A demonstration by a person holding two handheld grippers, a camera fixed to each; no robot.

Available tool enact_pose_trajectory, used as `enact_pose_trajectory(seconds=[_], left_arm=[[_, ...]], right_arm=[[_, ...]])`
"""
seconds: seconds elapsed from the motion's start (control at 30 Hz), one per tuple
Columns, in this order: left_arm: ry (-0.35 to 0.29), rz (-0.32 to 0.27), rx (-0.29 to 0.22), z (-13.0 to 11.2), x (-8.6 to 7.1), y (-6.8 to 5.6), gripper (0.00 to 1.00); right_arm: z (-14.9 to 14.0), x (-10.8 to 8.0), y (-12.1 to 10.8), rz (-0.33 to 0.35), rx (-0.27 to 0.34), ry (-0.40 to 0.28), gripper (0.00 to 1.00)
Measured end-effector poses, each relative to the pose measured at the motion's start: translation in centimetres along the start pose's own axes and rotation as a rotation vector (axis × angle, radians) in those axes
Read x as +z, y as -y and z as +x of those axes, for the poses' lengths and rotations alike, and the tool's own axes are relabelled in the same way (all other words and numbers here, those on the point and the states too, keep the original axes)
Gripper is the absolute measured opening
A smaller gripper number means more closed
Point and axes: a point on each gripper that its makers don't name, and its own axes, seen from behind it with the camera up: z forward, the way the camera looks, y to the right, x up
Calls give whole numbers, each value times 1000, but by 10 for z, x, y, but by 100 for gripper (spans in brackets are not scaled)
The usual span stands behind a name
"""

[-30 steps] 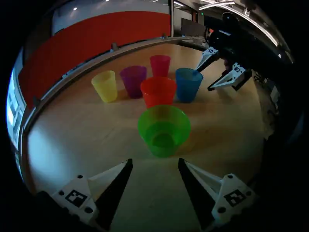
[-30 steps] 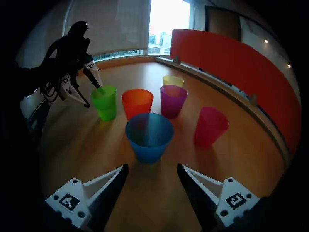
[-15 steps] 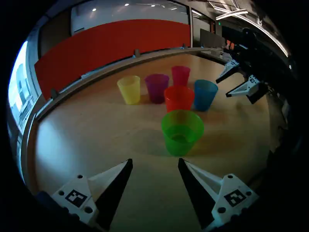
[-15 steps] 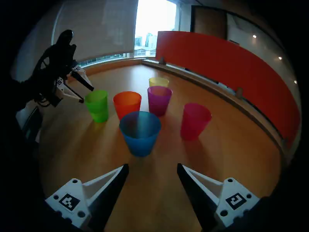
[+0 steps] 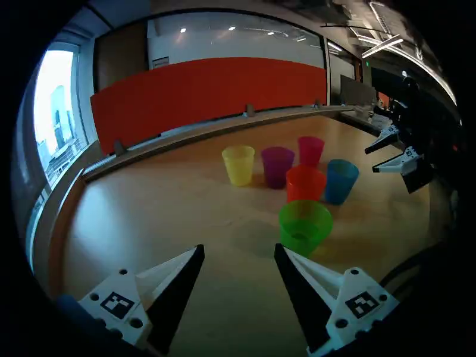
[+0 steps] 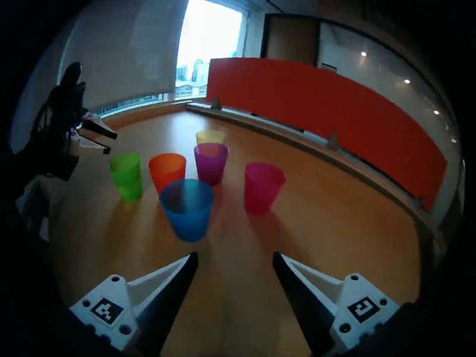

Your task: Pour water

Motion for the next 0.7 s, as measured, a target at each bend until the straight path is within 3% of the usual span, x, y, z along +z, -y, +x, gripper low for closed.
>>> enact_pose_trajectory(seconds=[0.17,0.4,0.7], left_arm=[[-53,39,-30,8,-7,7,87],[-149,138,-78,30,-20,30,87],[-241,210,-149,45,-30,44,87]], right_arm=[[6,-11,-15,-67,21,-38,97],[22,-26,-39,-171,66,-110,97],[45,-46,-60,-294,113,-230,97]])
